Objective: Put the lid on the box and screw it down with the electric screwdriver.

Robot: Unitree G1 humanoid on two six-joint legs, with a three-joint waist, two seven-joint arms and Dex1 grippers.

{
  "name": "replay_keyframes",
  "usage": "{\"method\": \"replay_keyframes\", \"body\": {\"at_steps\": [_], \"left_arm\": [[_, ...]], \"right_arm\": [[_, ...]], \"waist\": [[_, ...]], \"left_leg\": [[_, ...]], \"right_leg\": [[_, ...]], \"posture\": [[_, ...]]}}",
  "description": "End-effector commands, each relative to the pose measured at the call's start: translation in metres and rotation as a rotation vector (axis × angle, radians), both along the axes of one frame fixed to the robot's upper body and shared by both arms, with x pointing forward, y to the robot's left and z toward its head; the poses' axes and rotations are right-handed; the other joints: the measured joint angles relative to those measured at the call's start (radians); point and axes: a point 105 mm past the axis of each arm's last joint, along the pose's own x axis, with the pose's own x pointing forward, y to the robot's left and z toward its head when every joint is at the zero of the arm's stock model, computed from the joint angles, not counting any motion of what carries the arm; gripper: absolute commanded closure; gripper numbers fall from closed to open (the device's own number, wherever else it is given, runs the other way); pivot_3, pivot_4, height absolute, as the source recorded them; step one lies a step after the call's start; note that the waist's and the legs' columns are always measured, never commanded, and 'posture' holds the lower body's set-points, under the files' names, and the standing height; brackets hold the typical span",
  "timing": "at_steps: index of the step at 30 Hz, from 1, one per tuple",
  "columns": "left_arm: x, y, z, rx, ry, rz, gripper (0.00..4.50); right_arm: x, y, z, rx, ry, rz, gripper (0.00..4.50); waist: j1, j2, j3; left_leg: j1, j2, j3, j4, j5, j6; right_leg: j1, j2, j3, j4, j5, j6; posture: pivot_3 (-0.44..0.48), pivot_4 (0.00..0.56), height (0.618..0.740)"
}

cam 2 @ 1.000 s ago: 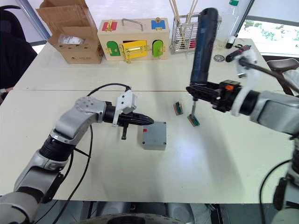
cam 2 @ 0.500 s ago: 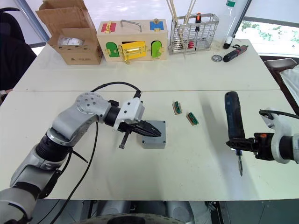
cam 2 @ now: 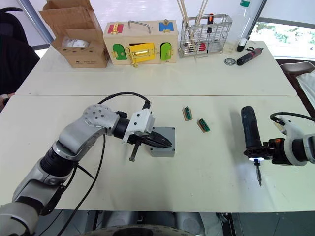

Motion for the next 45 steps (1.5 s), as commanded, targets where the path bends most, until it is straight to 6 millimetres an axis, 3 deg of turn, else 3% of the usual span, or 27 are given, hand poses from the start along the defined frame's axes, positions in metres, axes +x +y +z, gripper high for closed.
{"method": "replay_keyframes", "body": {"at_steps": [1,6,8,14,20,21,25,26,27,29,31,33,38,45], "left_arm": [[-0.005,-0.002,0.005,-0.012,-0.026,-0.002,4.50],[-0.005,-0.002,0.002,-0.011,-0.025,0.018,4.50],[-0.004,-0.002,0.003,-0.013,-0.024,0.021,4.50],[-0.004,-0.002,0.003,-0.012,-0.023,0.026,4.50],[0.004,0.000,0.006,-0.025,-0.020,0.053,4.50],[0.010,0.001,0.010,-0.048,-0.018,0.080,4.50],[0.059,0.021,0.052,-0.281,0.061,0.328,4.50],[0.065,0.025,0.056,-0.302,0.065,0.358,4.50],[0.075,0.037,0.058,-0.314,0.056,0.423,4.50],[0.087,0.057,0.054,-0.277,0.036,0.507,4.50],[0.088,0.071,0.047,-0.221,0.033,0.520,4.50],[0.087,0.085,0.031,-0.133,0.039,0.541,4.50],[0.071,0.100,-0.001,-0.010,0.087,0.534,4.50],[0.050,0.093,-0.035,0.072,0.153,0.490,4.50]], "right_arm": [[0.008,-0.002,0.010,-0.011,-0.034,0.011,2.72],[0.014,-0.004,0.007,-0.030,-0.030,0.026,2.72],[0.018,-0.003,0.007,-0.029,-0.037,0.037,1.71],[0.023,-0.007,0.008,-0.082,-0.059,0.062,0.02],[0.036,-0.010,0.020,-0.090,-0.158,0.057,0.02],[0.041,-0.011,0.027,-0.108,-0.207,0.071,0.02],[0.074,0.003,0.093,-0.088,-0.603,0.138,0.02],[0.076,0.006,0.101,-0.076,-0.651,0.142,0.02],[0.076,0.023,0.114,-0.026,-0.728,0.203,0.02],[0.066,0.056,0.122,0.023,-0.817,0.343,0.02],[0.056,0.085,0.116,0.067,-0.869,0.444,0.02],[0.045,0.113,0.087,0.083,-0.853,0.515,0.02],[0.025,0.148,0.031,0.080,-0.814,0.572,0.02],[0.026,0.166,-0.004,0.051,-0.847,0.543,2.01]], "waist": [[0.000,0.000,0.000],[0.000,0.001,0.000],[0.000,0.001,0.000],[0.002,0.001,0.000],[0.000,0.001,0.000],[0.000,0.001,0.000],[-0.001,0.001,0.000],[-0.003,0.001,0.000],[-0.005,0.001,0.000],[-0.006,0.001,0.000],[-0.008,0.000,0.000],[-0.005,0.000,0.000],[0.013,0.000,0.000],[0.018,-0.001,-0.001]], "left_leg": [[0.000,0.000,0.000,0.000,0.000,0.000],[0.000,0.000,0.000,0.000,0.000,0.000],[0.000,0.000,0.000,0.000,0.000,0.000],[0.000,0.000,0.000,0.000,0.000,0.000],[0.000,0.000,0.000,0.001,0.000,0.000],[0.000,0.000,0.000,0.001,0.000,0.000],[-0.001,0.000,0.001,0.002,0.000,0.000],[-0.001,0.000,0.000,0.002,0.000,0.000],[-0.001,0.000,0.000,0.002,0.000,0.000],[-0.001,0.001,0.000,0.000,0.000,0.000],[-0.001,0.002,0.000,0.000,0.001,-0.002],[-0.002,0.003,-0.001,-0.001,0.002,-0.003],[-0.006,-0.002,-0.001,0.003,0.003,-0.006],[-0.004,-0.002,-0.002,0.006,0.003,-0.005]], "right_leg": [[0.000,0.000,0.000,0.000,0.000,0.000],[0.000,0.000,0.000,0.000,0.000,0.000],[-0.001,0.000,0.000,0.001,0.000,0.000],[-0.001,0.000,0.000,0.001,0.000,0.000],[-0.001,0.000,0.000,0.001,0.000,0.000],[-0.001,0.000,0.000,0.001,0.000,0.000],[-0.002,-0.001,0.000,0.003,0.000,0.000],[-0.002,0.000,0.000,0.004,0.000,0.000],[-0.002,0.000,0.000,0.004,0.000,0.000],[-0.003,0.001,0.000,0.004,0.000,0.000],[-0.004,0.002,-0.001,0.003,0.000,0.000],[-0.004,0.003,-0.002,0.004,0.000,0.000],[-0.006,-0.003,-0.001,0.004,0.000,0.001],[-0.004,-0.003,-0.001,0.004,0.001,0.002]], "posture": [[0.000,0.150,0.740],[0.000,0.150,0.740],[0.000,0.150,0.740],[0.000,0.150,0.740],[0.000,0.150,0.740],[0.000,0.150,0.740],[0.000,0.150,0.740],[0.000,0.150,0.740],[0.000,0.150,0.740],[0.000,0.150,0.740],[0.000,0.150,0.740],[0.000,0.150,0.740],[0.000,0.150,0.740],[0.000,0.150,0.740]]}}
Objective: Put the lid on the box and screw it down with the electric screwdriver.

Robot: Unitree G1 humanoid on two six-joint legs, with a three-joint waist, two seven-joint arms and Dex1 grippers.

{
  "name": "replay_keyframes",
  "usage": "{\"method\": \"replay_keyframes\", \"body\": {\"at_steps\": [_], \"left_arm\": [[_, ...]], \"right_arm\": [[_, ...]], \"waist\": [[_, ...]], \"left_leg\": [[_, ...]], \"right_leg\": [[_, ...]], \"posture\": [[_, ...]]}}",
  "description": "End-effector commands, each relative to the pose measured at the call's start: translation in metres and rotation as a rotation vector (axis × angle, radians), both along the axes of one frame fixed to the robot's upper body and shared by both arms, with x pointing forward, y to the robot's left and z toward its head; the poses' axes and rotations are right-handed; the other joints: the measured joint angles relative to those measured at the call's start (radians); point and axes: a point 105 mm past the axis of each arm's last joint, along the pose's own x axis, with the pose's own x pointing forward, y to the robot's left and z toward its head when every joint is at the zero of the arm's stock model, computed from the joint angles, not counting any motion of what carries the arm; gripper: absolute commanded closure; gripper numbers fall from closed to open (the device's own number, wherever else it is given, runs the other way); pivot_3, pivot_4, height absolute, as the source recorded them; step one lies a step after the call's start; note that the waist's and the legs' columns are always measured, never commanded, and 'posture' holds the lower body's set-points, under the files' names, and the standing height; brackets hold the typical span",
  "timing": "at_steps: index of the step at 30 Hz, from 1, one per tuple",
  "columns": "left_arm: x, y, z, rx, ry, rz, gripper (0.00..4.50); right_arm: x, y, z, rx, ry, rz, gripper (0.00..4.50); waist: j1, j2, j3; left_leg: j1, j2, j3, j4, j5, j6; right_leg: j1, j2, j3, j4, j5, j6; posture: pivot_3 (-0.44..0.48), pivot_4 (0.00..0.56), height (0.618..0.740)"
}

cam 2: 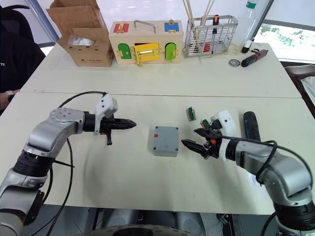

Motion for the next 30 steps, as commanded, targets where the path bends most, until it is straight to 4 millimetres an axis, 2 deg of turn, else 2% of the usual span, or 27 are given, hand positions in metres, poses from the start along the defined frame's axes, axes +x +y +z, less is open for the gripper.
{"method": "replay_keyframes", "body": {"at_steps": [1,2,7,11,13,17,26,30], "left_arm": [[-0.010,-0.009,-0.003,0.025,-0.016,-0.051,4.50],[-0.013,-0.012,-0.005,0.022,-0.005,-0.064,4.50],[-0.023,-0.027,-0.016,0.027,0.010,-0.123,4.50],[-0.018,-0.036,-0.016,0.011,-0.002,-0.128,4.50],[-0.016,-0.040,-0.017,-0.008,0.001,-0.131,4.50],[-0.017,-0.047,-0.022,-0.009,-0.001,-0.171,4.50],[0.004,-0.062,-0.029,0.016,-0.071,-0.201,4.50],[0.016,-0.057,-0.030,0.029,-0.084,-0.180,4.50]], "right_arm": [[0.002,0.007,0.000,0.001,-0.067,-0.016,2.32],[0.003,0.008,-0.002,0.003,-0.064,-0.024,2.67],[-0.004,0.015,-0.010,0.002,-0.038,-0.002,2.67],[-0.016,0.030,-0.016,0.021,0.013,0.067,2.67],[-0.022,0.034,-0.023,-0.027,0.040,0.099,2.67],[-0.019,0.041,-0.025,-0.029,0.051,0.090,2.67],[-0.030,0.055,-0.025,-0.021,0.097,0.146,2.67],[-0.034,0.052,-0.028,-0.062,0.114,0.147,2.67]], "waist": [[-0.003,0.000,0.000],[-0.004,0.000,0.000],[-0.004,0.000,0.000],[-0.002,0.000,0.000],[-0.003,0.000,0.000],[-0.009,0.000,0.000],[-0.002,0.000,0.000],[-0.005,0.000,0.000]], "left_leg": [[0.000,0.000,0.000,0.000,0.000,0.000],[0.000,0.000,0.000,-0.001,0.000,0.000],[0.000,0.000,0.000,-0.001,0.000,0.000],[0.000,0.000,0.000,-0.001,0.000,0.001],[0.001,0.000,0.000,-0.001,0.000,0.001],[0.001,0.001,0.000,-0.001,0.000,0.001],[0.002,0.000,-0.001,-0.001,0.000,0.001],[0.002,0.000,-0.001,-0.001,0.000,0.000]], "right_leg": [[0.000,0.000,0.000,0.000,0.000,0.000],[0.000,0.000,0.000,0.000,0.000,0.000],[0.000,0.001,0.000,0.000,0.000,0.000],[0.000,0.001,0.000,0.000,0.000,0.000],[0.000,0.001,0.000,0.001,0.000,0.000],[0.000,0.001,0.000,0.001,0.000,0.000],[0.000,0.001,0.000,0.001,0.000,0.000],[0.000,0.002,0.000,0.001,0.000,0.000]], "posture": [[0.000,0.150,0.740],[0.000,0.150,0.740],[0.000,0.150,0.740],[0.000,0.150,0.740],[0.000,0.150,0.740],[0.000,0.150,0.740],[0.000,0.150,0.740],[0.000,0.150,0.740]]}}
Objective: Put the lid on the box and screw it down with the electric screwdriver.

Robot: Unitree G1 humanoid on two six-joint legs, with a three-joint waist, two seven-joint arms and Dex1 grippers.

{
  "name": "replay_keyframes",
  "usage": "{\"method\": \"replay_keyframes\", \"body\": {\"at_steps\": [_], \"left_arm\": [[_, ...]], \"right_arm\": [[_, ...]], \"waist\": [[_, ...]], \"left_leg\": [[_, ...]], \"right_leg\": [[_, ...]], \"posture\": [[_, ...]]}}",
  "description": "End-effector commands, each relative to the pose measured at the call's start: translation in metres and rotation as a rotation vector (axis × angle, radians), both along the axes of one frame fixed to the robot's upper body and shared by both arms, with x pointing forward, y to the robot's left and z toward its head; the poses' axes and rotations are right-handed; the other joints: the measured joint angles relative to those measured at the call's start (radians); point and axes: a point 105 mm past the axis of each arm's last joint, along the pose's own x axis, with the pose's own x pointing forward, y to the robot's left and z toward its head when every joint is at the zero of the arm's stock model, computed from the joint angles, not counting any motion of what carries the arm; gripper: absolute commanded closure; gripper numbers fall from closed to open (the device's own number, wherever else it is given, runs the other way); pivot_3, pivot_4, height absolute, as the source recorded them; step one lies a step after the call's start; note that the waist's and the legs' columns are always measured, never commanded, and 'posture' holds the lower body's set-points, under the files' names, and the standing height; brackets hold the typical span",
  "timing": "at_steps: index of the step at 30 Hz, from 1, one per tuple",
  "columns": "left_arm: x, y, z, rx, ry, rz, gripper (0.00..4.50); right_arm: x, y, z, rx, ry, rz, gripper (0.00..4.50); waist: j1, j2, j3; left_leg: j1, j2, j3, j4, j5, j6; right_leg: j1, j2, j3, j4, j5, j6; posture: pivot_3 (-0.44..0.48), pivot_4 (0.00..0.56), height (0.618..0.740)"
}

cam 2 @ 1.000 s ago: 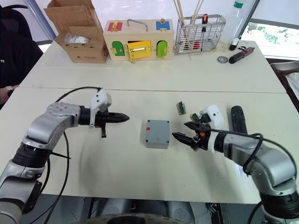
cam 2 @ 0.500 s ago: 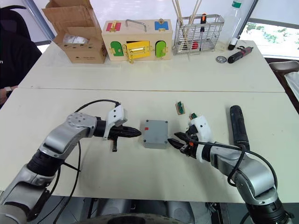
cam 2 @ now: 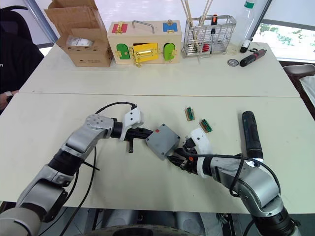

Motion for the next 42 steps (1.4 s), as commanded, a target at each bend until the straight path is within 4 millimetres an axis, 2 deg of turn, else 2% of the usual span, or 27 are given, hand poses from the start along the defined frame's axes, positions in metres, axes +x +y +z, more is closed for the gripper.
{"method": "replay_keyframes", "body": {"at_steps": [1,4,8,12,18,21,26,35,42], "left_arm": [[0.007,0.003,0.005,0.009,-0.043,-0.006,4.50],[0.013,0.016,0.010,0.017,-0.053,0.028,4.50],[0.008,0.035,0.017,0.040,-0.045,0.048,4.50],[-0.017,0.049,0.014,0.052,0.037,0.028,4.50],[-0.049,0.049,0.012,0.068,0.119,-0.012,4.50],[-0.057,0.043,0.008,0.068,0.132,-0.018,4.50],[-0.052,0.035,0.002,0.062,0.114,0.008,4.50],[-0.050,0.025,-0.003,0.026,0.120,0.026,4.50],[-0.039,0.028,-0.004,0.043,0.076,0.051,4.50]], "right_arm": [[-0.006,0.003,0.006,-0.032,-0.030,0.034,2.67],[-0.005,-0.010,0.007,-0.106,-0.062,0.033,2.67],[0.010,-0.022,0.020,-0.112,-0.151,0.007,2.67],[0.023,-0.029,0.025,-0.124,-0.209,0.016,2.67],[0.041,-0.042,0.026,-0.169,-0.259,0.019,2.67],[0.042,-0.037,0.028,-0.157,-0.271,0.078,2.67],[0.032,-0.024,0.020,-0.156,-0.236,0.236,2.67],[0.046,-0.014,0.022,-0.155,-0.297,0.310,2.67],[0.025,-0.001,0.017,-0.114,-0.236,0.409,2.67]], "waist": [[-0.003,0.000,0.000],[-0.004,0.000,0.000],[-0.015,0.000,0.000],[-0.023,0.000,0.000],[-0.017,0.000,0.000],[-0.019,0.000,0.000],[-0.021,0.000,0.000],[-0.021,0.000,0.000],[-0.019,0.000,0.000]], "left_leg": [[0.000,0.000,0.000,0.000,0.000,0.000],[0.000,0.000,0.000,0.000,0.000,0.000],[0.000,0.000,-0.001,0.000,0.000,0.000],[0.000,0.000,-0.001,-0.001,0.000,0.000],[0.000,0.001,-0.001,-0.002,0.000,0.001],[0.000,0.000,-0.001,-0.001,0.000,0.001],[0.000,0.000,-0.001,-0.001,-0.001,0.001],[0.001,0.000,-0.001,-0.001,0.000,0.001],[0.001,0.000,-0.001,-0.001,0.000,0.000]], "right_leg": [[0.000,0.000,0.000,0.000,0.000,0.000],[0.000,0.000,0.000,0.000,0.000,0.000],[0.000,0.000,0.000,0.000,0.000,0.000],[0.000,0.000,0.000,0.000,0.000,0.000],[0.000,0.000,0.000,0.000,0.000,0.000],[0.001,0.000,0.000,0.000,0.000,0.000],[0.000,0.000,0.000,0.000,0.000,0.000],[0.000,0.000,0.000,0.000,0.000,0.000],[0.000,0.000,0.000,0.000,0.000,0.000]], "posture": [[0.000,0.150,0.740],[0.000,0.150,0.740],[0.000,0.150,0.740],[0.000,0.150,0.740],[0.000,0.150,0.740],[0.000,0.150,0.740],[0.000,0.150,0.740],[0.000,0.150,0.740],[0.000,0.150,0.740]]}}
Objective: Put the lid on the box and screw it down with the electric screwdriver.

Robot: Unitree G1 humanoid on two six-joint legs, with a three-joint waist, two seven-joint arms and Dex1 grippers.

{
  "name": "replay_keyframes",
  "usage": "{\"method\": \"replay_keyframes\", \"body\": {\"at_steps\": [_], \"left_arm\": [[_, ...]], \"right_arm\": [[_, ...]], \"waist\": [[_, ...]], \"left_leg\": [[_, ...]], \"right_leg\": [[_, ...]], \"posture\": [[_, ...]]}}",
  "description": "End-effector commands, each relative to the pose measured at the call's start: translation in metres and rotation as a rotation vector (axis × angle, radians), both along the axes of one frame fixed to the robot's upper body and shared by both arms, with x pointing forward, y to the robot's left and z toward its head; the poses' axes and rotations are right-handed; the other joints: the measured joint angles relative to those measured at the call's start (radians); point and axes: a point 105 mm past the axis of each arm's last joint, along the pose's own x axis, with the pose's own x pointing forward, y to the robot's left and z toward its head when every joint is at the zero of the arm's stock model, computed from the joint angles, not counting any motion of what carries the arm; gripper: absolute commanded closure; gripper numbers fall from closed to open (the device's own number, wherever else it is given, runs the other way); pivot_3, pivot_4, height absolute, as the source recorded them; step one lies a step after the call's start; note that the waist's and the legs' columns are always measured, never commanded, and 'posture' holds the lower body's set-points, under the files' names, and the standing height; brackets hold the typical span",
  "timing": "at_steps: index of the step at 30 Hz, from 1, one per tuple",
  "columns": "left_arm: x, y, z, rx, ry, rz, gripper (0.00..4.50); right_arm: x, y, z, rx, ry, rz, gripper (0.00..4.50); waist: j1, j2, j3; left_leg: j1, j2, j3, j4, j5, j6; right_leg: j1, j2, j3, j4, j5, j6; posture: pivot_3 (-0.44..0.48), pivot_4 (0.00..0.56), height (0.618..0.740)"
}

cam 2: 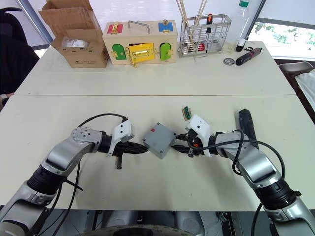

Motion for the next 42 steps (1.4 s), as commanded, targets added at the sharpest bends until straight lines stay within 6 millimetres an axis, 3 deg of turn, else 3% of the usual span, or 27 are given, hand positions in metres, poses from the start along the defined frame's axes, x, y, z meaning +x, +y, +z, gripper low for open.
{"method": "replay_keyframes", "body": {"at_steps": [1,10,20,25,30,33,35,40,42], "left_arm": [[0.007,-0.001,0.006,0.004,-0.057,-0.002,4.50],[0.011,-0.003,0.007,0.019,-0.083,-0.029,4.50],[0.013,-0.008,0.009,0.022,-0.098,-0.045,4.50],[0.010,-0.005,0.010,0.026,-0.083,-0.055,4.50],[0.008,0.011,0.016,0.065,-0.070,-0.061,4.50],[0.023,0.031,0.038,0.062,-0.105,-0.010,4.50],[0.030,0.035,0.059,0.025,-0.125,-0.005,4.50],[0.032,0.018,0.098,-0.055,-0.202,-0.057,4.50],[0.028,0.010,0.103,-0.066,-0.217,-0.091,4.50]], "right_arm": [[-0.018,0.014,0.004,0.017,0.013,0.095,2.67],[-0.036,0.020,-0.001,0.013,0.053,0.121,2.67],[-0.041,0.023,-0.003,0.011,0.068,0.109,2.67],[-0.037,0.016,-0.004,-0.019,0.052,0.080,2.67],[-0.031,-0.006,0.012,-0.053,0.015,-0.005,2.67],[-0.039,-0.033,0.027,-0.034,0.116,-0.118,2.67],[-0.032,-0.045,0.043,0.038,0.100,-0.202,2.67],[0.000,-0.058,0.073,0.229,-0.021,-0.370,2.67],[0.014,-0.059,0.072,0.270,-0.061,-0.428,2.67]], "waist": [[0.001,0.000,0.000],[0.000,0.000,0.000],[0.001,0.000,0.000],[0.001,0.000,0.000],[0.000,0.000,0.000],[0.005,0.000,0.000],[0.005,-0.001,0.000],[-0.001,-0.001,0.000],[-0.003,-0.001,0.000]], "left_leg": [[0.000,0.000,0.000,0.000,0.000,0.000],[0.000,0.000,0.000,0.000,0.000,0.000],[0.000,0.000,0.000,0.000,0.000,0.000],[0.001,0.000,0.000,0.000,0.000,0.000],[0.000,0.000,0.000,0.000,0.000,0.000],[0.000,0.000,0.000,0.000,0.000,0.000],[0.000,0.000,-0.001,0.000,0.000,0.000],[0.002,0.000,-0.001,0.000,-0.001,0.001],[0.002,0.000,0.000,0.000,0.000,0.001]], "right_leg": [[0.000,0.000,0.000,0.000,0.000,0.000],[0.000,0.000,0.000,0.000,0.000,0.000],[0.000,0.000,0.000,0.000,0.000,0.000],[0.001,0.000,0.000,0.000,0.000,0.000],[0.000,0.000,0.000,0.000,0.000,0.000],[0.000,0.000,0.000,0.000,0.000,0.000],[0.001,0.000,-0.001,0.000,0.000,0.000],[0.002,0.000,-0.001,0.000,0.000,0.000],[0.002,0.000,0.000,0.000,0.000,0.000]], "posture": [[0.000,0.150,0.740],[0.000,0.150,0.740],[0.000,0.150,0.740],[0.000,0.150,0.740],[0.000,0.150,0.740],[0.000,0.150,0.740],[0.000,0.150,0.740],[0.000,0.150,0.740],[0.000,0.150,0.740]]}}
